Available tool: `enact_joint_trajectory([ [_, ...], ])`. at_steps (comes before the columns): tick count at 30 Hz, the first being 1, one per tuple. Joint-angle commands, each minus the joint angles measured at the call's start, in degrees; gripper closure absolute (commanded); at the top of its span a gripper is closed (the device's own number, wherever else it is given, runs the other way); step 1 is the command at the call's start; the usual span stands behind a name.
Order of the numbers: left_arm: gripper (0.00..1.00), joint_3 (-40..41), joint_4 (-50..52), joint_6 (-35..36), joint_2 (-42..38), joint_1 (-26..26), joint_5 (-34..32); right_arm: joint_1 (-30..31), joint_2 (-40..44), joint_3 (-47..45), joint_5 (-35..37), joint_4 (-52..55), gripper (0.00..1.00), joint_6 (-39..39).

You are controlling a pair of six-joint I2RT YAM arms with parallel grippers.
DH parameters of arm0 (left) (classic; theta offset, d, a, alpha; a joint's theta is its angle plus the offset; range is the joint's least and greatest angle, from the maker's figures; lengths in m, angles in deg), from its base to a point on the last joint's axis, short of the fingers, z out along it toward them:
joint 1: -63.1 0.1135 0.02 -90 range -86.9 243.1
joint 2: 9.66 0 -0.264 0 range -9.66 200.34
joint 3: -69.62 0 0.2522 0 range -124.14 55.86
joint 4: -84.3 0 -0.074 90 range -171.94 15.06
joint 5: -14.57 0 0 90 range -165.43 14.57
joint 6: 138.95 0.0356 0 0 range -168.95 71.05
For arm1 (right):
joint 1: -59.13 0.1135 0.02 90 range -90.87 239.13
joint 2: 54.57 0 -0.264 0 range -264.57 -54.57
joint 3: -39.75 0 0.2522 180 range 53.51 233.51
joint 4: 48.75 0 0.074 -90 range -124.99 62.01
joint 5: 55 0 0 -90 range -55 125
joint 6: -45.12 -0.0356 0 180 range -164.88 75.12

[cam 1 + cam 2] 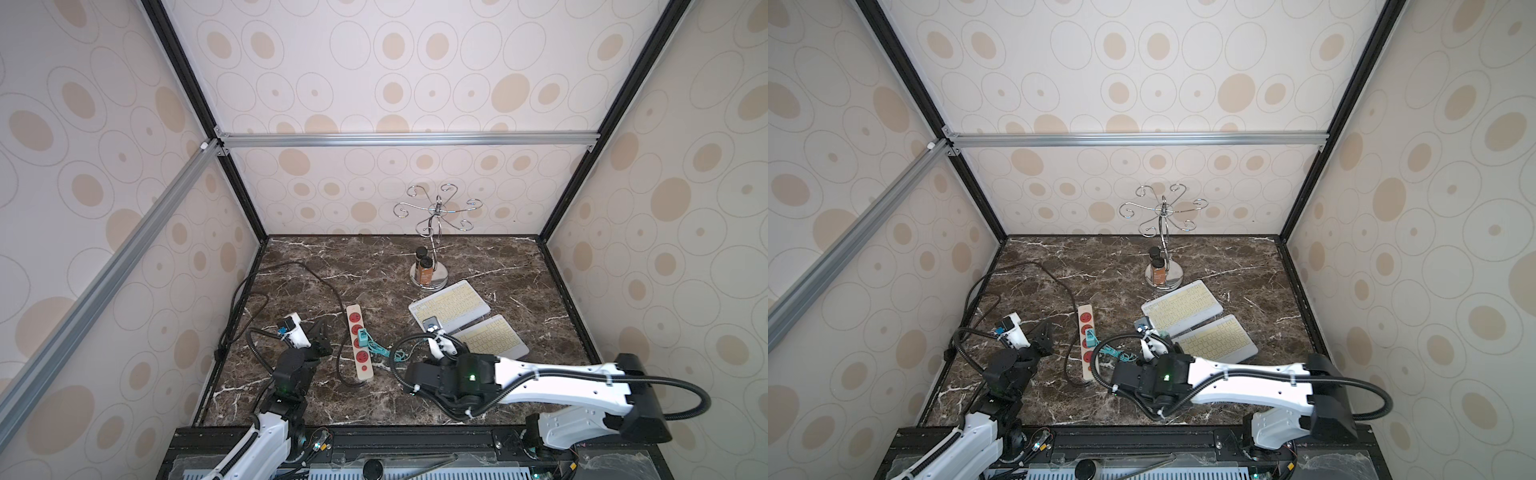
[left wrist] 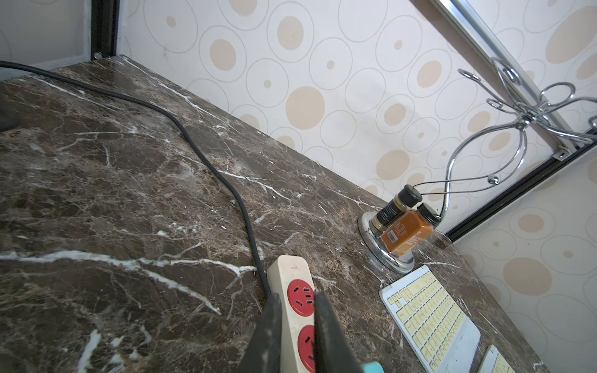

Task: Unplug the wireless keyboard
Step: Place the plug at the center of the board.

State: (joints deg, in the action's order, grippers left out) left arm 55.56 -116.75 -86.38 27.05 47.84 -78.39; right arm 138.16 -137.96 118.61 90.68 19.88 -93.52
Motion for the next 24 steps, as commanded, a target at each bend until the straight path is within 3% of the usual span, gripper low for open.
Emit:
enact_joint_trajectory([
  [1, 0.8, 2.5, 1.3, 0.5, -1.4, -0.1, -1.7, 0.5, -7.7, 4.2, 0.1, 1.5, 1.0, -2.3],
  [7, 0.79, 3.0, 1.2, 0.6, -1.9, 0.0, -2.4, 0.7, -22.1, 12.5, -0.6, 7.8, 1.0, -4.9],
  [13, 0.78, 3.0, 1.0, 0.5, -1.7, 0.0, -2.4, 0.7, -27.8, 12.8, -7.8, -1.2, 1.0, 4.7],
  [24, 0.77, 3.1, 1.0, 0.4, -1.9, 0.1, -2.1, 0.7, -37.4, 18.9, -12.4, -2.9, 1.0, 7.6],
])
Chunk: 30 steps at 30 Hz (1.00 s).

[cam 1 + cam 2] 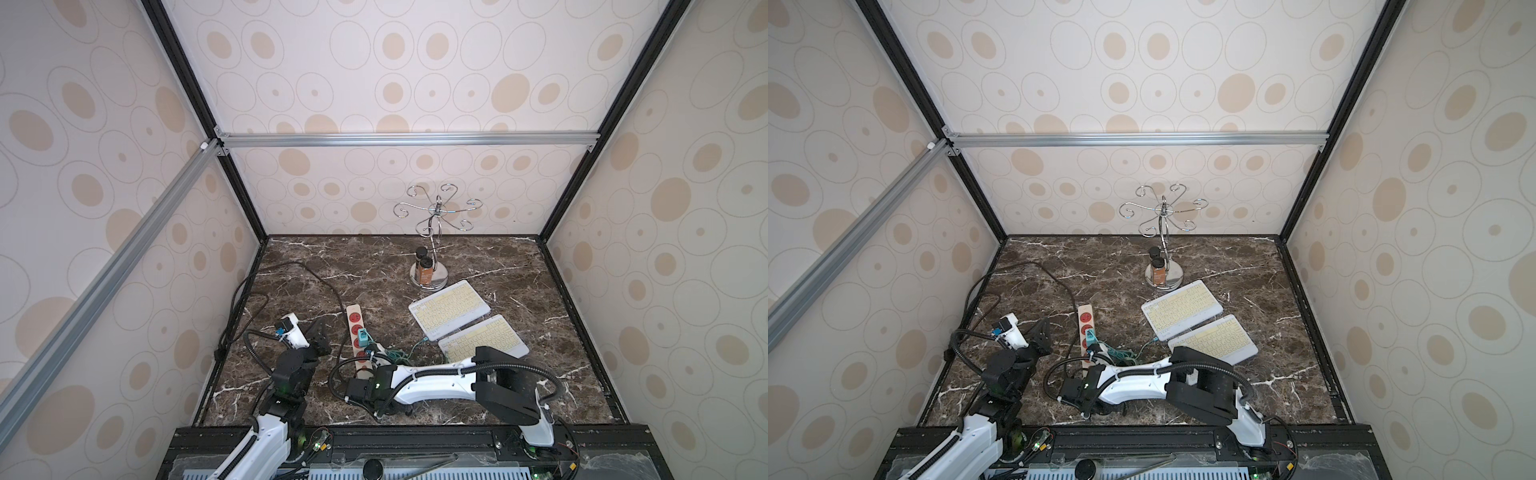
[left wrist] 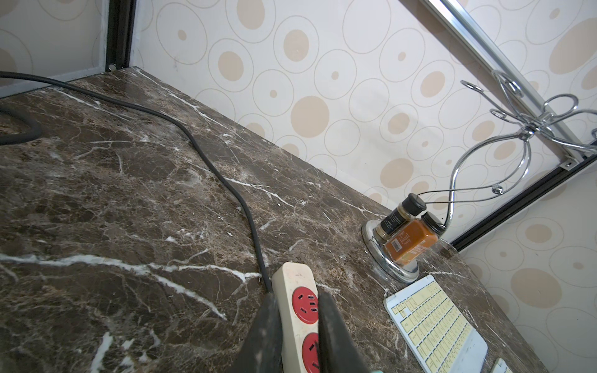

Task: Unplug the wireless keyboard
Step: Place the plug at the center of the board.

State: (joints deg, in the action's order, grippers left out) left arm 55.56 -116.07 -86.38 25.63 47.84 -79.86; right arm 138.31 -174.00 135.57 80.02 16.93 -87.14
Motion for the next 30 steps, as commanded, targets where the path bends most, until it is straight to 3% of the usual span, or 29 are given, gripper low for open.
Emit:
enact_joint_trajectory([
  [1, 0.77, 3.1, 0.3, 0.4, -0.5, 0.0, -0.7, 0.5, -2.2, 2.4, -2.5, -0.4, 1.0, 1.8],
  [12, 0.7, 3.2, 1.6, 0.4, -2.6, 0.1, -1.0, 0.6, -5.6, 5.6, -8.4, 0.9, 0.94, 4.9],
  [14, 0.7, 3.3, 1.9, 0.4, -3.0, 0.1, -1.1, 0.8, -6.5, 9.4, -8.3, 8.9, 0.93, 2.1],
  [16, 0.69, 3.4, 1.8, 0.4, -3.4, 0.1, -1.2, 0.9, -9.4, 17.8, -7.3, 23.3, 0.97, -7.4],
  [18, 0.69, 3.5, 1.5, 0.3, -3.5, 0.1, -1.0, 2.4, -10.7, 20.2, -9.4, 25.7, 1.0, -6.5],
  [24, 0.69, 3.3, 2.4, 0.3, -4.3, 0.1, -1.0, 4.0, -8.9, 9.3, -9.8, 16.8, 1.0, -6.6],
  [28, 0.68, 3.2, 2.1, 0.1, -4.3, 0.1, -1.0, 3.6, -7.5, 7.0, -8.7, 15.7, 1.0, -8.1],
  [30, 0.68, 2.8, 2.2, 0.2, -4.0, 0.1, -0.8, 3.6, -6.8, 6.0, -9.5, 14.0, 0.94, -7.7],
])
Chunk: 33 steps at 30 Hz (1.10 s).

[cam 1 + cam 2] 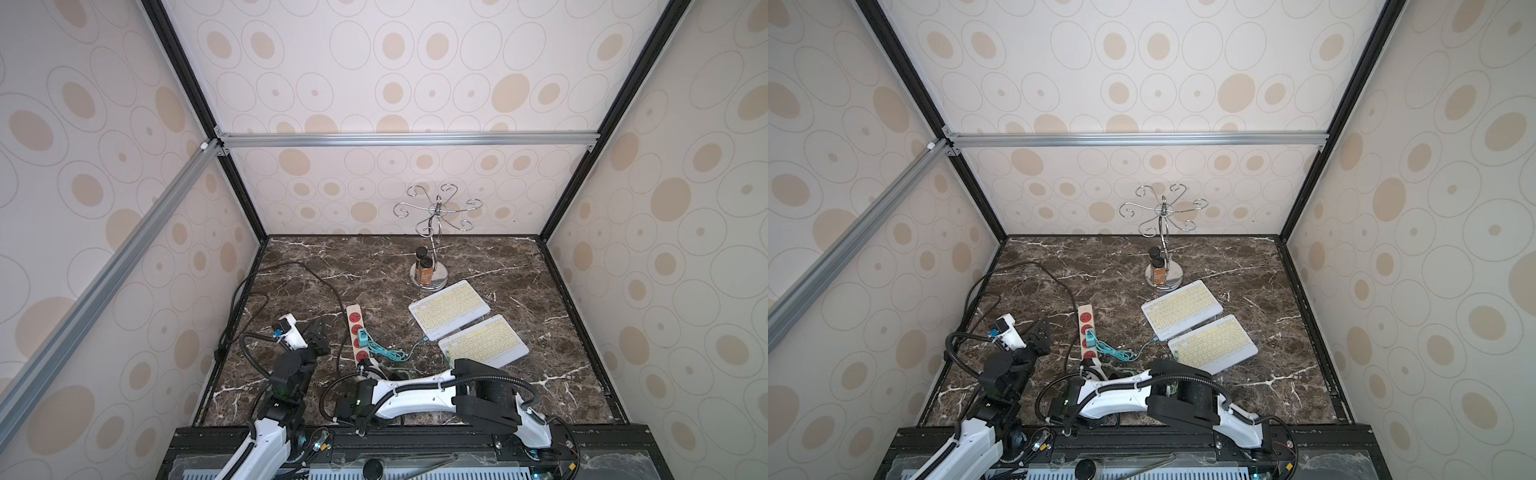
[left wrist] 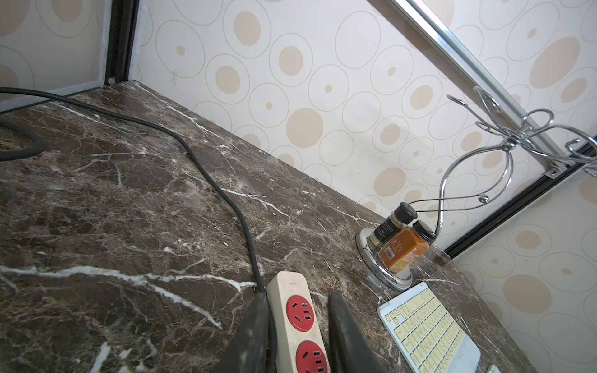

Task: Unplug the wireless keyboard
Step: Place the plug at the center of the board.

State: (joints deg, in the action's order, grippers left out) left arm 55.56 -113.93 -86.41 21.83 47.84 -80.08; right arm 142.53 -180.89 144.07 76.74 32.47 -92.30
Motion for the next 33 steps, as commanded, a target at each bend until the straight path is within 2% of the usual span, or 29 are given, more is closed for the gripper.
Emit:
enact_joint_trajectory([
  [1, 0.68, 2.6, 0.2, 0.3, -0.2, 0.1, -0.5, -0.6, 0.2, -2.8, -6.6, -2.1, 0.91, -2.4],
  [5, 0.67, 1.6, 0.9, 0.3, -0.2, 0.1, 0.9, -0.8, 1.3, -4.2, -10.3, -8.3, 0.8, 0.1],
  [9, 0.58, -0.5, 2.7, 0.3, -0.5, 0.1, 4.2, -1.2, 4.7, -5.3, -13.9, -15.6, 0.62, 2.8],
  [13, 0.49, -3.2, 5.0, -0.2, -1.5, 0.1, 8.3, -1.7, 6.5, -4.5, -13.2, -17.2, 0.46, 2.8],
  [17, 0.43, -5.8, 8.1, -1.3, -3.9, 0.1, 11.6, -1.9, 7.8, -4.2, -12.7, -18.4, 0.43, 3.2],
  [20, 0.42, -8.1, 10.3, -1.9, -6.0, 0.1, 13.7, -1.9, 11.2, -5.4, -11.6, -20.3, 0.4, 3.6],
  [28, 0.41, -10.6, 13.2, -2.7, -9.0, 0.0, 18.8, -2.6, 23.8, -13.7, -10.5, -30.6, 0.16, 5.2],
  [33, 0.49, -13.8, 13.1, -1.2, -7.7, -0.2, 21.5, -3.6, 33.3, -19.8, -7.8, -32.1, 0.1, 6.1],
])
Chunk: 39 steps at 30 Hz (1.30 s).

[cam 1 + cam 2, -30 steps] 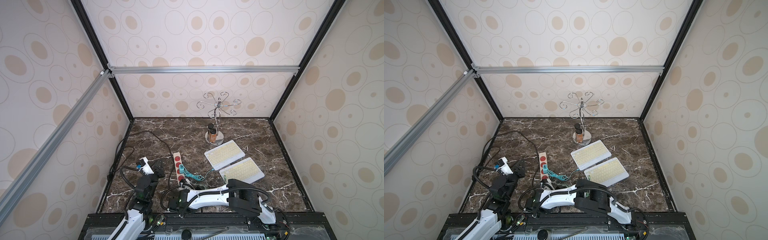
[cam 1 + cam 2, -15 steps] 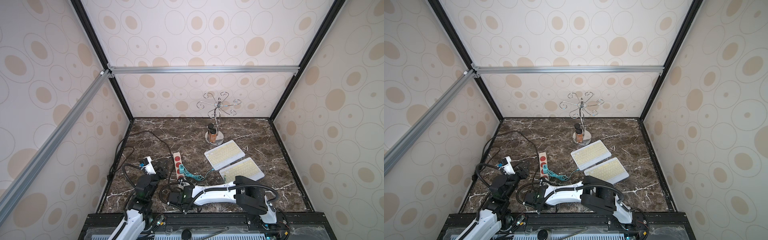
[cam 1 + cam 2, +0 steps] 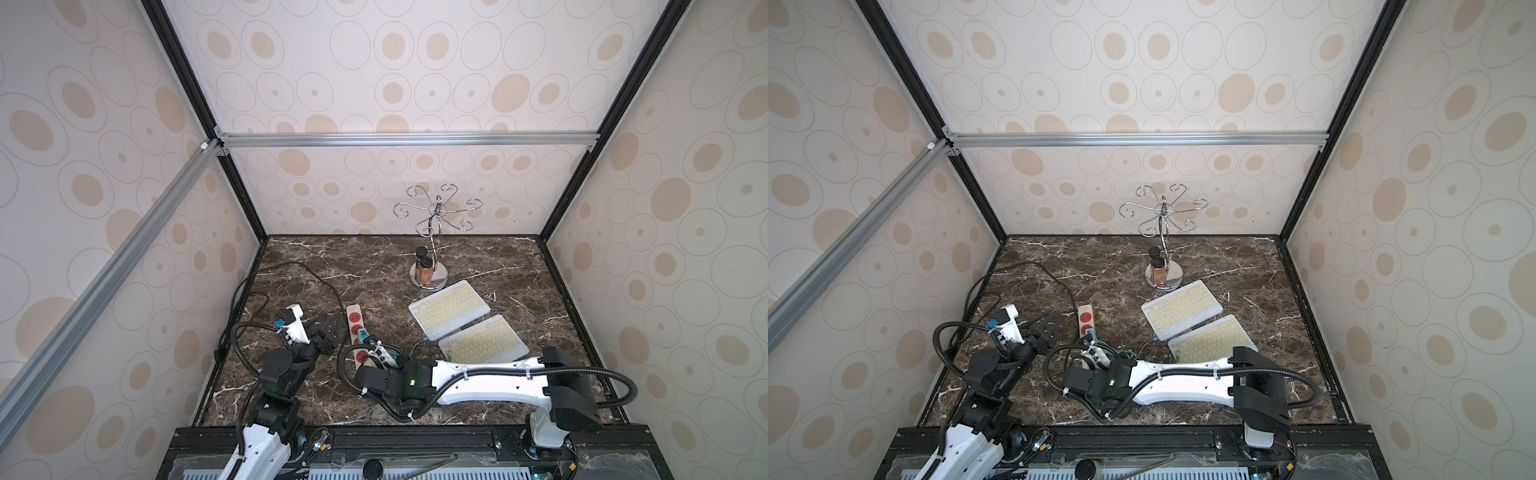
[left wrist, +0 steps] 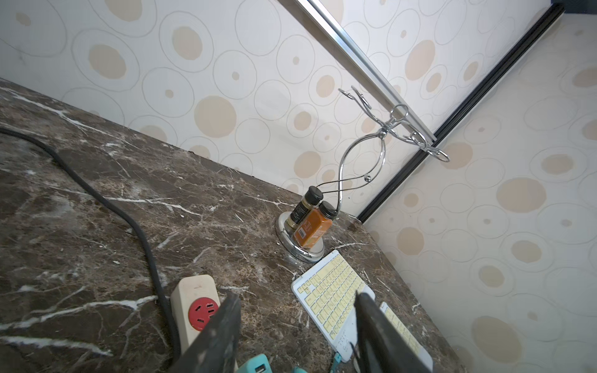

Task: Unplug the wireless keyboard
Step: Place the plug at the center of the board, then pick up the power cord at the center of the board.

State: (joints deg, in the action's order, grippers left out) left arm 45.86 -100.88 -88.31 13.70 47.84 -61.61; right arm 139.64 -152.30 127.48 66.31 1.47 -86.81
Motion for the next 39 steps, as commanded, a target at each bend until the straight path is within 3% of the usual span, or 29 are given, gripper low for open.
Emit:
enact_joint_trajectory([
  [1, 0.5, -4.6, -0.3, 1.5, 1.0, -0.4, 3.6, -0.9, 7.1, -5.1, 3.3, -1.7, 0.1, 0.9],
  [5, 0.54, -7.1, -0.3, 5.6, 4.8, -5.2, 1.6, -2.5, 20.0, -15.6, 8.9, -6.1, 0.09, 2.0],
  [11, 0.52, -13.5, 2.2, 16.4, 14.4, -22.5, -16.7, -14.5, 29.0, -25.3, 11.5, -8.6, 0.08, 4.4],
  [14, 0.45, -15.6, -0.6, 21.5, 20.9, -28.9, -19.6, -20.2, 30.9, -27.7, 13.7, -8.5, 0.05, 6.5],
  [16, 0.42, -14.6, -5.5, 25.4, 23.5, -31.3, -17.9, -22.4, 32.7, -30.2, 15.8, -11.2, 0.01, 9.2],
  [20, 0.42, -11.4, -13.0, 32.3, 25.3, -33.2, -14.5, -28.7, 36.4, -34.9, 14.8, -14.3, 0.0, 12.1],
  [25, 0.42, -16.7, -3.3, 34.2, 28.1, -33.3, -14.1, -39.6, 41.6, -41.5, 6.7, -21.7, 0.0, 14.1],
  [31, 0.43, -21.3, 0.2, 36.2, 35.5, -33.3, -8.4, -48.3, 42.0, -44.6, 5.4, -26.8, 0.0, 16.8],
  [35, 0.47, -26.2, 5.9, 38.3, 43.9, -33.3, -6.6, -52.6, 40.0, -46.2, 3.8, -29.9, 0.0, 15.9],
  [39, 0.47, -29.9, 9.4, 39.4, 50.5, -33.2, -7.6, -52.9, 37.8, -46.3, 4.0, -33.1, 0.0, 16.7],
])
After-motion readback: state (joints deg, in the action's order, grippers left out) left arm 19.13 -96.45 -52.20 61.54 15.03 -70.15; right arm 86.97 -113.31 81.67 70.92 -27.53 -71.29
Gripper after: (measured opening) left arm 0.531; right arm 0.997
